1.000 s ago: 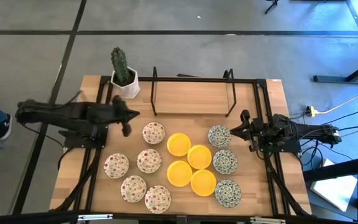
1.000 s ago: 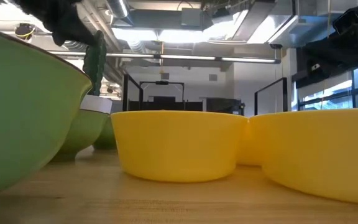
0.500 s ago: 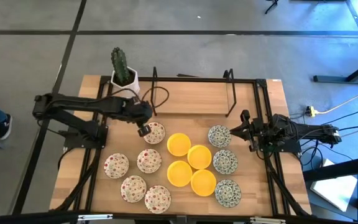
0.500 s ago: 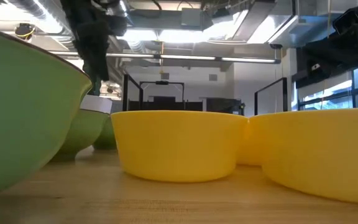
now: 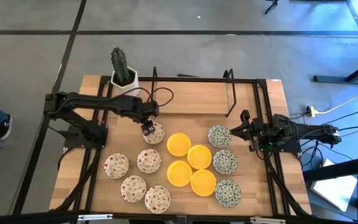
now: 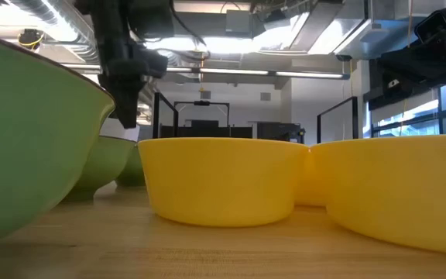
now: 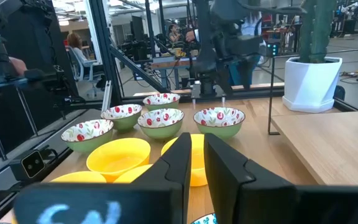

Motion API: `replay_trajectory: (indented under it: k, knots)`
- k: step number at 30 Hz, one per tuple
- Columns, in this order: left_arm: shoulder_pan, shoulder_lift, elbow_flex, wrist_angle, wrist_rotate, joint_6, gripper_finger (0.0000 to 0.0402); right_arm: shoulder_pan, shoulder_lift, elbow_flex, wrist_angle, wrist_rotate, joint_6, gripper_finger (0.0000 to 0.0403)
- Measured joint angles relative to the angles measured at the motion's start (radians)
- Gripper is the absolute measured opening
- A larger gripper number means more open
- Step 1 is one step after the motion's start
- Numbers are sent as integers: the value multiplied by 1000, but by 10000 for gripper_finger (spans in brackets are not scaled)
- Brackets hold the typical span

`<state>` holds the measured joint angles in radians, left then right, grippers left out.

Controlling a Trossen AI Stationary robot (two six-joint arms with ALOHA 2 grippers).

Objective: Pick & Place Mini bowls
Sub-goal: Put the top green bowl on the shelf

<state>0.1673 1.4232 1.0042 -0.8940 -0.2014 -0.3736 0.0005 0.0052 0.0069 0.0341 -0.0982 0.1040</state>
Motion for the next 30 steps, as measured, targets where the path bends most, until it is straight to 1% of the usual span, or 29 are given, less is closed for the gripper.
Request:
replay_trajectory:
  k: [4, 7, 9, 16, 30]
  knots:
    - [31, 19, 0, 3, 21, -37, 260, 0, 0, 0, 1, 0, 0, 46]
    - [48, 39, 0, 3, 65, -111, 262, 0, 0, 0, 1, 0, -2, 46]
    - [57, 54, 0, 0, 69, -130, 262, 0, 0, 0, 2, 0, -2, 46]
    - [60, 102, 0, 2, 69, -62, 263, 0, 0, 0, 2, 0, 0, 46]
    - [60, 177, 0, 4, 84, -40, 263, 0, 0, 0, 5, 0, -2, 46]
